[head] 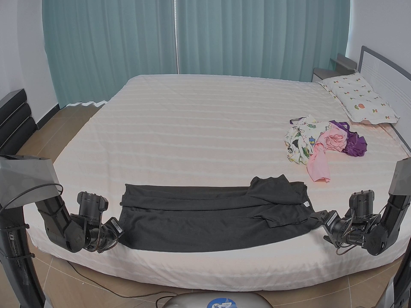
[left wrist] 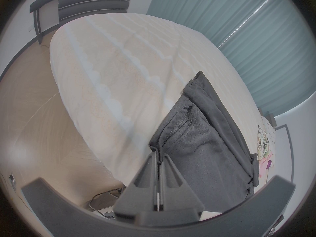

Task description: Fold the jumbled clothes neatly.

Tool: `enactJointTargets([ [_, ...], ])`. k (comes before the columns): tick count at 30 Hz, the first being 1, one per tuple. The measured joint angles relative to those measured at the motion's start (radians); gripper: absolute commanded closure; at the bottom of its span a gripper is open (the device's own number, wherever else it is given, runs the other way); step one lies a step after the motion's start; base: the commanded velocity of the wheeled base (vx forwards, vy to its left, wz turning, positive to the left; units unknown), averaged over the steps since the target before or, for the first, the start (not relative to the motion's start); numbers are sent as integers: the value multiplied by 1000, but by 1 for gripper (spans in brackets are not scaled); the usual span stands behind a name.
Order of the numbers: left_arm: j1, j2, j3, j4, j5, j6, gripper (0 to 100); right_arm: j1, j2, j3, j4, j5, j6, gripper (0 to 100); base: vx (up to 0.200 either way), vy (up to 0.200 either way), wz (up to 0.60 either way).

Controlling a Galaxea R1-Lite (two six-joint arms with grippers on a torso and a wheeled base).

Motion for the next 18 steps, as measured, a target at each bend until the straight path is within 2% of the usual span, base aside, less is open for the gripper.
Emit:
enactJointTargets([
  [7,4,1,12,14,62,41,100,0,0,2,0,0,-1,0,0,0,0],
  [13,9,6,13,18,70,49,100,0,0,5,-3,0,-1,0,0,0,0],
  [14,9,6,14,18,71,49,0,0,0,6,-3,0,-1,0,0,0,0],
  [18,10,7,14,17,71,47,0,0,0,6,-4,0,-1,0,0,0,0],
])
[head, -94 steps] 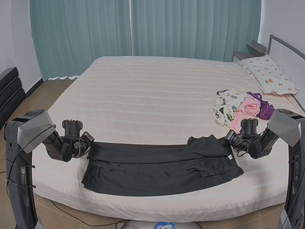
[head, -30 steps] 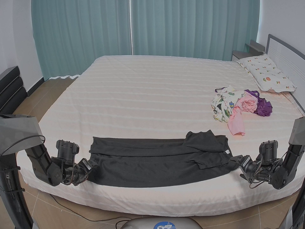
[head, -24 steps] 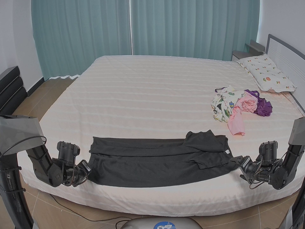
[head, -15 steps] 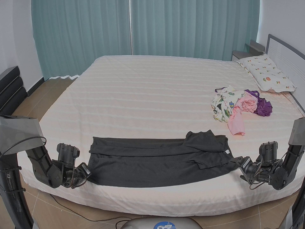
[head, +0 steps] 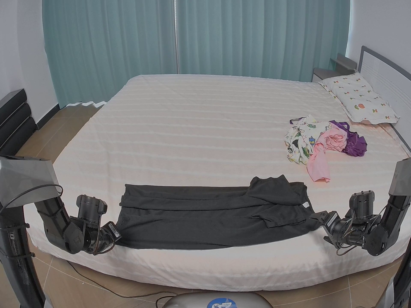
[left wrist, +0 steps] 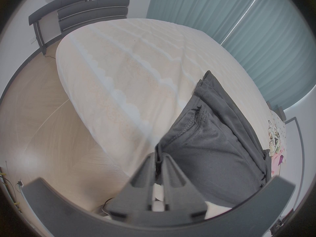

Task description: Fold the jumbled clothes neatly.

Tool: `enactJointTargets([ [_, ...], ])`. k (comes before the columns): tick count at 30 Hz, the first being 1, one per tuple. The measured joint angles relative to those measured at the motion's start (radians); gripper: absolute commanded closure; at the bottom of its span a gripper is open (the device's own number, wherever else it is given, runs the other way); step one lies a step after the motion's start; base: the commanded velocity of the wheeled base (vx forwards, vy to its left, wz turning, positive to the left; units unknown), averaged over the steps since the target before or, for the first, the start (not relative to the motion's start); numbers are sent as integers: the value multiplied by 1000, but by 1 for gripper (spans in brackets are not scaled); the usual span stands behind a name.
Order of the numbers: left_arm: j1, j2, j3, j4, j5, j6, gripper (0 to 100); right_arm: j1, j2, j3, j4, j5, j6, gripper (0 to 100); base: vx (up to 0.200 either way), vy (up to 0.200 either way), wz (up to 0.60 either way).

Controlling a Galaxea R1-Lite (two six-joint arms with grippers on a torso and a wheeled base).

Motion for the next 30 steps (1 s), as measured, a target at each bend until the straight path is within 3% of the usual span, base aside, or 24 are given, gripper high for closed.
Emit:
enactJointTargets([
  [14,34,-62,-86,-5,-29,-8,0,1,-6,0,-1,1,1,0,0,0,0],
  [21,11,-58,-154,-1,-79,2,0,2,-7,2,-1,1,1,0,0,0,0],
  [30,-23,15,-219,-4,-81,53,0,2,-7,2,-1,2,1,0,0,0,0],
])
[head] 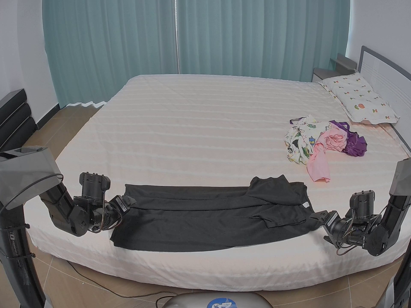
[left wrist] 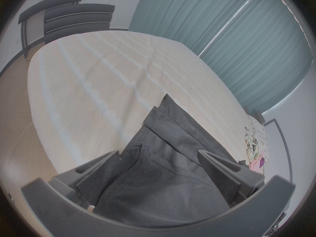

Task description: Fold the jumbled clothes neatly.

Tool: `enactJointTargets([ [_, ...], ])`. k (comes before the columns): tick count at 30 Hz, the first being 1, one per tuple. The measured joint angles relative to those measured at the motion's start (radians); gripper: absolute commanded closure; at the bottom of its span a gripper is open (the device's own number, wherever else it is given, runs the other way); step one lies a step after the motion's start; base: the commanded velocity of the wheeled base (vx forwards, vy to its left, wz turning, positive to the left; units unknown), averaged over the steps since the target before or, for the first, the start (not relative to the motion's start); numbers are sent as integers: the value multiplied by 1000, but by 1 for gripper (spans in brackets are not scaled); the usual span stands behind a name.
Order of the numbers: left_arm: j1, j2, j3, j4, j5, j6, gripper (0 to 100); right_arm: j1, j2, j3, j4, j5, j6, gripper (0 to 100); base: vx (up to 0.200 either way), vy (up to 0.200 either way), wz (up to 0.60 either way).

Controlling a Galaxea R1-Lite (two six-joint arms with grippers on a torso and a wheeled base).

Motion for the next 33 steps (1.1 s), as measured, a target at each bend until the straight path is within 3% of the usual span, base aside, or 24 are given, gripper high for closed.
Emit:
enactJointTargets([
  [6,-4,34,-22,1,2,12,0,0,1,-1,0,0,0,0,0,0,0],
  [7,-4,39,-24,1,3,14,100,0,1,0,0,0,0,0,0,0,0],
  [33,50,84,-32,-1,9,33,100,1,2,2,-1,1,0,0,0,0,0],
])
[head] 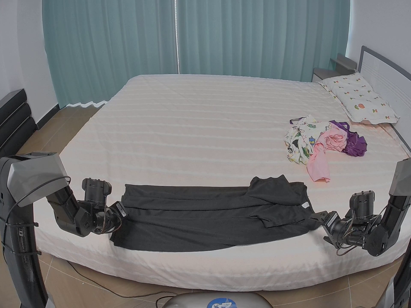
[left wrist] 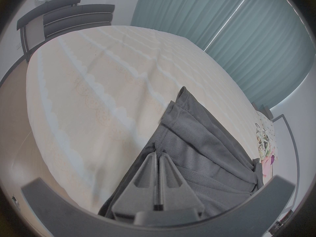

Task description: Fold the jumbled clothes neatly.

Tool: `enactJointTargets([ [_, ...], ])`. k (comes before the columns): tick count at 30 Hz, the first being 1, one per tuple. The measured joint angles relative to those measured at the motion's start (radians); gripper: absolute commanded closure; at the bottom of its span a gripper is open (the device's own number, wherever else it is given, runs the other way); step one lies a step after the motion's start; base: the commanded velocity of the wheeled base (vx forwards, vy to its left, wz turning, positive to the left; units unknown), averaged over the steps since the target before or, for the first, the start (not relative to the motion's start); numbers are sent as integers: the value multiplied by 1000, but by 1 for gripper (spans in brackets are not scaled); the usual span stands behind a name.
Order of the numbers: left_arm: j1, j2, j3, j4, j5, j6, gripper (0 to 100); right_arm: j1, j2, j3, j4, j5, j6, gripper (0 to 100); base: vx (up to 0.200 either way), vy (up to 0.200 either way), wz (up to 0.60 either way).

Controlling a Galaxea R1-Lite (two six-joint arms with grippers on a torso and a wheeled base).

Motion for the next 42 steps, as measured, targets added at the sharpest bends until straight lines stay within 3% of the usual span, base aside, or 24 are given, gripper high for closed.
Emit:
enactJointTargets([
  [4,1,0,3,0,0,-9,100,1,-1,0,0,2,0,0,0,0,0],
  [5,1,0,4,0,0,-11,0,1,-1,0,0,2,1,0,0,0,0],
  [42,35,-117,40,-14,-10,-104,0,1,-8,9,0,2,1,0,0,0,0],
])
